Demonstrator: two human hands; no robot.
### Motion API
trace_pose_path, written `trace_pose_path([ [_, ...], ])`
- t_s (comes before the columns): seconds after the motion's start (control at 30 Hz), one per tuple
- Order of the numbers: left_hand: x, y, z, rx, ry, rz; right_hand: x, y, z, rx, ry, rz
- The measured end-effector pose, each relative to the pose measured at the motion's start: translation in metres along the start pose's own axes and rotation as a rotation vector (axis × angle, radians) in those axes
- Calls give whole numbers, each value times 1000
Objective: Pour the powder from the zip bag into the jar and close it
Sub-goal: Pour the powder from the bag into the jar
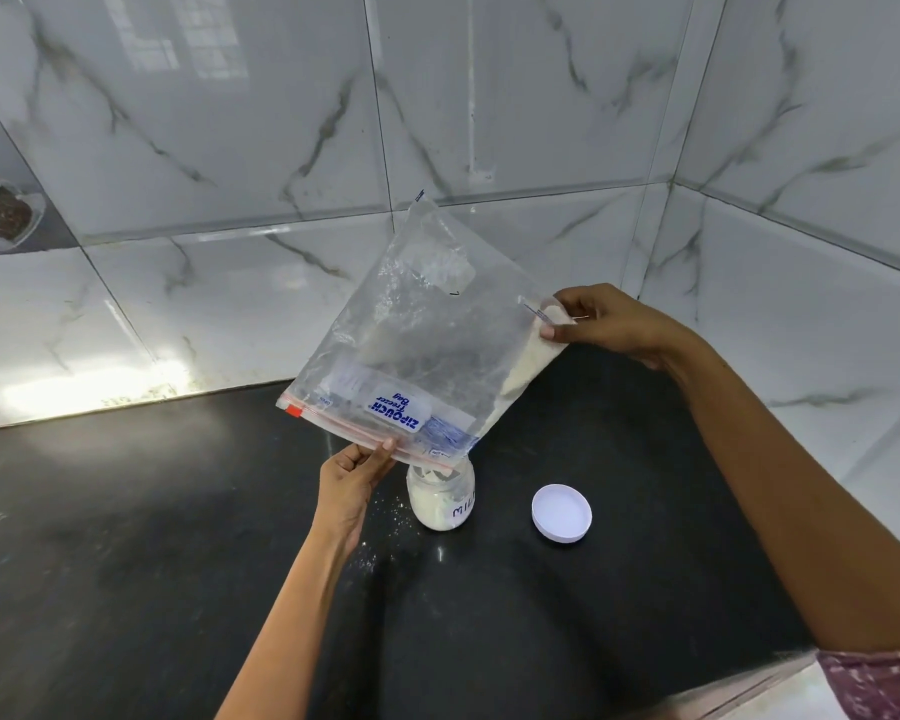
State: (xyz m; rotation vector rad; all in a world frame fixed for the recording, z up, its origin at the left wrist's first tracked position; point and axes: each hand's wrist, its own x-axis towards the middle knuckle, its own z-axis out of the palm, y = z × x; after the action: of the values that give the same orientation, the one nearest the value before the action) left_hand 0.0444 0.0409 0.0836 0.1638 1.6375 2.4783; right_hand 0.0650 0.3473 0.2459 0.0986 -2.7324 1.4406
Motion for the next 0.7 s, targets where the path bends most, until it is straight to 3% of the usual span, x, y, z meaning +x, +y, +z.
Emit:
trace_pose_path([
  [0.13, 0, -2, 1, -2, 10, 2, -3, 0, -11, 78, -122, 58],
  [0.3, 1, -4, 0, -16, 27, -9, -4, 2, -9, 476, -90, 103],
  [0.6, -1, -6, 1, -28, 33, 6, 0, -3, 3, 59, 150, 113],
  [0.7, -2, -6, 1, -38, 33, 15, 1, -4, 8, 60, 199, 80],
])
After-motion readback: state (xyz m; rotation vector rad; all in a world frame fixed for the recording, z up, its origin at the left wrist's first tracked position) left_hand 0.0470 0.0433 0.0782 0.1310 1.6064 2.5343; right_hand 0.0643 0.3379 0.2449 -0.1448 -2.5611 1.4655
